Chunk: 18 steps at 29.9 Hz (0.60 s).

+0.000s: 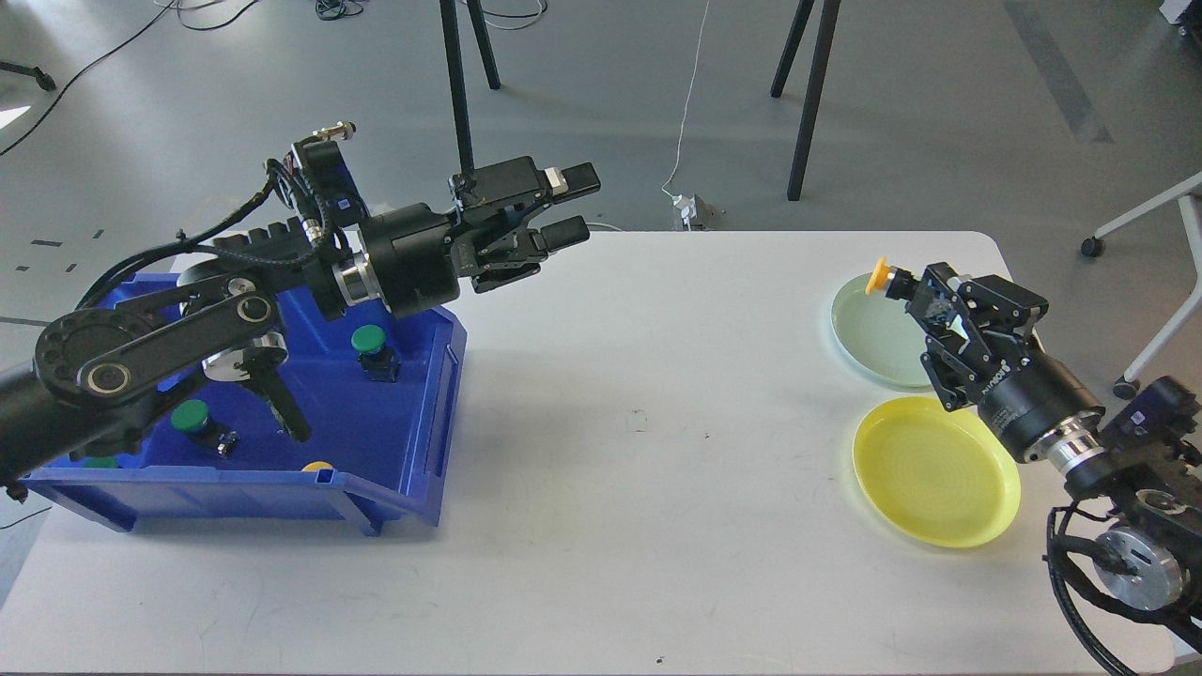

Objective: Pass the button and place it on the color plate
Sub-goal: 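Carry the button with the right gripper and release it on the yellow plate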

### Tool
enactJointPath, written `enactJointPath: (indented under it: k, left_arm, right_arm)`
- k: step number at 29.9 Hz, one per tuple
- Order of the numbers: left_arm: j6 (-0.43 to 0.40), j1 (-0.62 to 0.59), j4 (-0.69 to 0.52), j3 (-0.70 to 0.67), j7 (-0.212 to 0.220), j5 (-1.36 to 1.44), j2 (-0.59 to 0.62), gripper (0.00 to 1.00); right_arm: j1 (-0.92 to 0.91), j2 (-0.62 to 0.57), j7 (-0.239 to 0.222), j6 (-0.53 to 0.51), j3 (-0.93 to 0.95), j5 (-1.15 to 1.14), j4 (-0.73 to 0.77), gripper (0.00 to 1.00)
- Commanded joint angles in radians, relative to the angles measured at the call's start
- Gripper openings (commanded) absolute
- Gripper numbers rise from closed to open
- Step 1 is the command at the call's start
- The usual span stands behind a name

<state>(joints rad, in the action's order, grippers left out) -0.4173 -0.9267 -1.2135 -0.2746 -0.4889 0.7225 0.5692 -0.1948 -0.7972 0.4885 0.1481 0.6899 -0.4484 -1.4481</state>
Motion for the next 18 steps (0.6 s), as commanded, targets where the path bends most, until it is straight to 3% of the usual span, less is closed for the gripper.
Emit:
enactJointPath:
  k: [1,6,12,15,18]
  left_arm:
    - [0.000,0.000,0.002,0.000,0.000,-0.002,0.000,0.82]
    - [0.000,0.000,0.005,0.000,0.000,-0.018,0.000,0.83]
    - [-0.001,0.000,0.006,0.002,0.000,-0.023,0.000,0.84]
    - [-0.001,0.000,0.009,0.002,0.000,-0.023,-0.002,0.84]
    - [-0.001,0.000,0.009,0.000,0.000,-0.023,0.000,0.84]
  right_arm:
    - [0.077,-0.023,0.000,0.155,-0.049,-0.114,0.002,0.06]
    - [0.083,-0.017,-0.007,0.274,-0.182,-0.153,0.040,0.06]
    - [0.086,-0.010,-0.007,0.289,-0.222,-0.148,0.058,0.09]
    - [0.092,-0.007,-0.007,0.289,-0.222,-0.142,0.077,0.13]
    - [0.094,0.015,-0.007,0.291,-0.221,-0.141,0.089,0.25]
